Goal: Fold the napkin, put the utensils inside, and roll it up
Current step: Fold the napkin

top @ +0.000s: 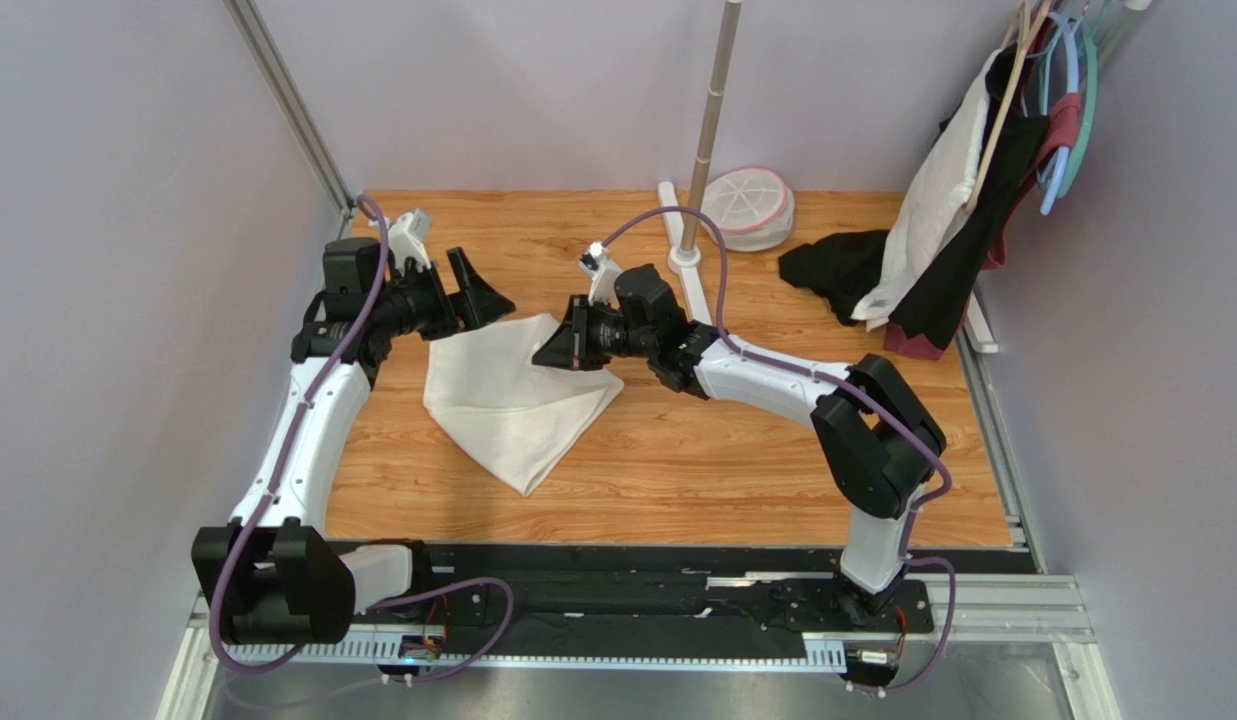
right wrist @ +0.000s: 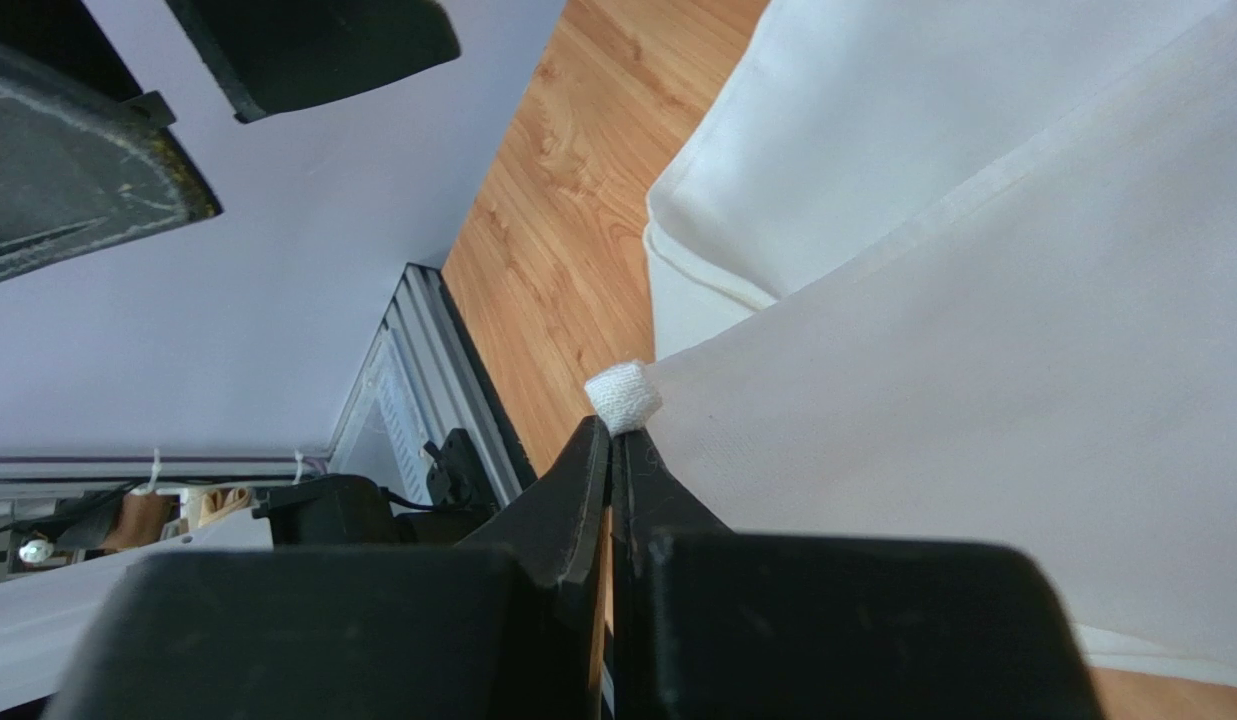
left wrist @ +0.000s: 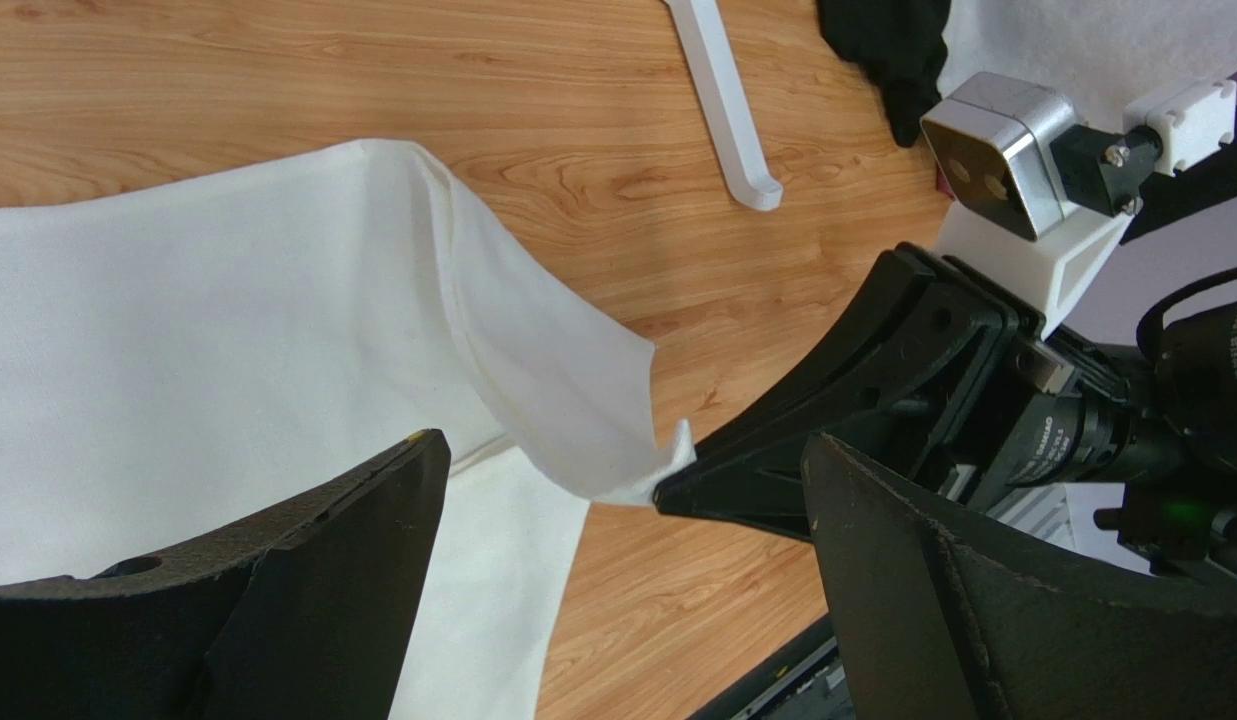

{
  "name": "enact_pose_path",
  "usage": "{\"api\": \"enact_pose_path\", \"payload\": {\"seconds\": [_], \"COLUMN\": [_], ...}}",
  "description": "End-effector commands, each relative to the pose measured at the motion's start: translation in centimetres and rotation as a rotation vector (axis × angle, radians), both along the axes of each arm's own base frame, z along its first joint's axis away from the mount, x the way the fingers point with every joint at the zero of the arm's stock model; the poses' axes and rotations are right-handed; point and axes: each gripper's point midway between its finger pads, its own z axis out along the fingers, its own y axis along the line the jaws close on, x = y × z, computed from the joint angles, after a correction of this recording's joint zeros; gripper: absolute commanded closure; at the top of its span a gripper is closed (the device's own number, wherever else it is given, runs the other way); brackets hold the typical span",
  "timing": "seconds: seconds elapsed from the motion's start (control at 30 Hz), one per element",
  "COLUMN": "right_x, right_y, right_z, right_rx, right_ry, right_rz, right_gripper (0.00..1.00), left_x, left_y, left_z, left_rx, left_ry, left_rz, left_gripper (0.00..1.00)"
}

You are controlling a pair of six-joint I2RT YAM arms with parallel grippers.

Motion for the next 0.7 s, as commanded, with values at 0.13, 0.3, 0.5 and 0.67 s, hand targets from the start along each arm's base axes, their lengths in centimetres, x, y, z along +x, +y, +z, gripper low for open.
{"api": "enact_pose_path", "payload": {"seconds": [0.13, 0.3, 0.5, 0.67], "right_x": [-2.3, -3.7, -5.1, -6.3], "right_y": [2.2, 3.1, 4.1, 4.4], "right_z": [1.6, 0.7, -1.2, -3.7], "right_rx": [0.069, 0.055, 0.028, -0.007], "right_ry": [-0.018, -0.012, 0.004, 0.040], "right_rz": [0.067, 0.106, 0.140, 0.165], "right_gripper": [1.00, 1.00, 1.00, 1.00], "left_x": [0.3, 0.2, 0.2, 0.3], "left_y": [0.2, 0.1, 0.1, 0.2], "left_z": [1.6, 1.6, 1.7, 1.6], "left_rx": [-0.009, -0.010, -0.010, -0.010], "left_ry": [-0.057, -0.058, -0.059, -0.058], "left_rz": [0.003, 0.002, 0.002, 0.004], "left_gripper": [0.04, 0.04, 0.04, 0.04]}}
